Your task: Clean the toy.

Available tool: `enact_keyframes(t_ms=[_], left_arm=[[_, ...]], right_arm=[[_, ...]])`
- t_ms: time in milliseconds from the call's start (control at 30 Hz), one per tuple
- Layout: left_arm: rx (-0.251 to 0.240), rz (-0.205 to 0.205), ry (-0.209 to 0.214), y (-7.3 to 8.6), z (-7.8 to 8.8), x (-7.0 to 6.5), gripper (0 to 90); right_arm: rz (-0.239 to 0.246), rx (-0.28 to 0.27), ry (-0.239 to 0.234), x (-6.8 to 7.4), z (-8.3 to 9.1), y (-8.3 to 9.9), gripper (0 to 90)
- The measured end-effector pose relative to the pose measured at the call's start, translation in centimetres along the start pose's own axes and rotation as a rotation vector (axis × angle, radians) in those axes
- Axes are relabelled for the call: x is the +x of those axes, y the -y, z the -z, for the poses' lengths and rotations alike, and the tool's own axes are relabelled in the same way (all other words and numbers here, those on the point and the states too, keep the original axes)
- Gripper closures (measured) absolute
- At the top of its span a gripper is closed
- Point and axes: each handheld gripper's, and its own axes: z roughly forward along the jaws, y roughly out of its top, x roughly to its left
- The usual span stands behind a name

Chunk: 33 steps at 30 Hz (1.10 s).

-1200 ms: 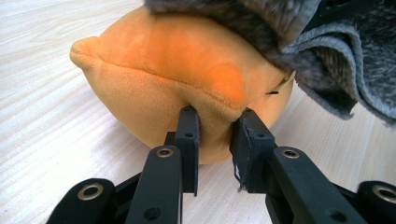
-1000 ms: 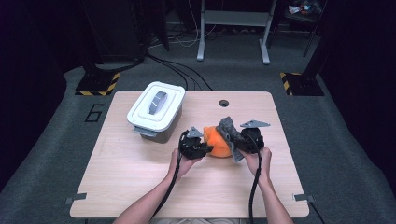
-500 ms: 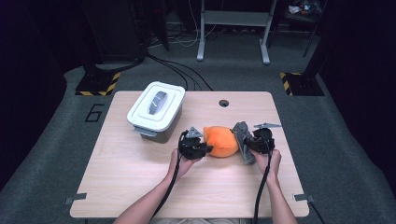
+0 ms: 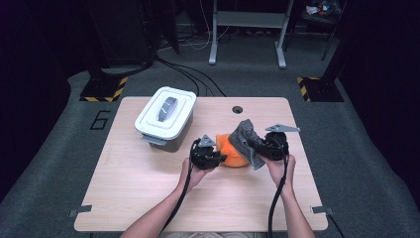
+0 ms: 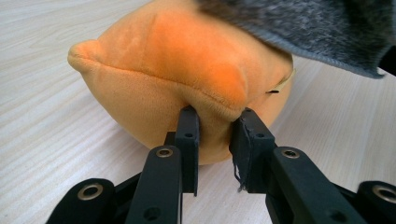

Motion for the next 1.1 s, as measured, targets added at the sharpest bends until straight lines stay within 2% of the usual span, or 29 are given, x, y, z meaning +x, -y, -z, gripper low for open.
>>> enact_keyframes(t_ms=[33, 67, 133, 200, 233, 300, 333, 400, 433, 533, 600, 700, 800, 1033, 1100], left_arm=[[-0.003, -0.001, 0.001, 0.0, 0.0, 0.0, 72.9], [-0.004, 0.000, 0.002, 0.0, 0.0, -0.1, 72.9], [0.001, -0.005, 0.004, -0.1, 0.0, -0.1, 72.9], [0.004, -0.010, 0.008, -0.1, 0.0, -0.1, 72.9], [0.007, -0.007, 0.004, -0.1, 0.0, -0.1, 72.9], [0.009, -0.006, 0.002, 0.0, -0.1, 0.0, 72.9], [0.009, 0.003, -0.001, 0.0, -0.1, 0.1, 72.9], [0.007, 0.005, 0.000, 0.0, -0.1, 0.2, 72.9], [0.006, 0.001, -0.002, 0.0, -0.1, 0.2, 72.9], [0.010, 0.004, 0.000, 0.0, 0.0, 0.2, 73.0], [0.009, 0.000, 0.000, 0.1, -0.1, 0.2, 73.0], [0.010, 0.000, -0.005, 0.1, 0.0, 0.1, 73.1], [0.006, -0.001, -0.003, 0.1, -0.1, 0.2, 73.2], [0.007, 0.003, -0.001, 0.2, 0.1, 0.3, 74.1], [0.004, 0.001, -0.003, 0.2, 0.1, 0.4, 74.8]], right_arm=[[0.022, 0.007, -0.023, 1.3, -0.5, -0.5, 70.4], [0.022, 0.007, -0.023, 1.3, -0.5, -0.5, 70.4], [0.052, 0.036, -0.035, 2.4, -1.8, -0.7, 70.3], [0.052, 0.050, -0.039, 2.7, -2.4, -0.6, 70.3], [0.073, 0.080, -0.036, 3.2, -3.6, -0.4, 70.2], [0.085, 0.079, -0.026, 3.3, -3.9, -0.3, 70.3], [0.101, 0.085, -0.001, 3.8, -4.3, -0.3, 70.3], [0.109, 0.084, 0.000, 3.9, -4.4, -0.3, 70.3], [0.140, 0.091, 0.022, 4.0, -4.4, -0.4, 70.3], [0.144, 0.099, 0.037, 4.2, -4.4, -0.4, 70.4], [0.158, 0.095, 0.051, 4.1, -4.3, -0.3, 70.5], [0.157, 0.095, 0.052, 3.7, -4.1, -0.2, 70.5], [0.151, 0.093, 0.072, 3.1, -3.8, 0.0, 70.4], [0.110, 0.096, 0.109, 1.3, -3.1, 0.8, 70.4], [0.085, 0.100, 0.128, 0.1, -2.9, 1.2, 70.5]])
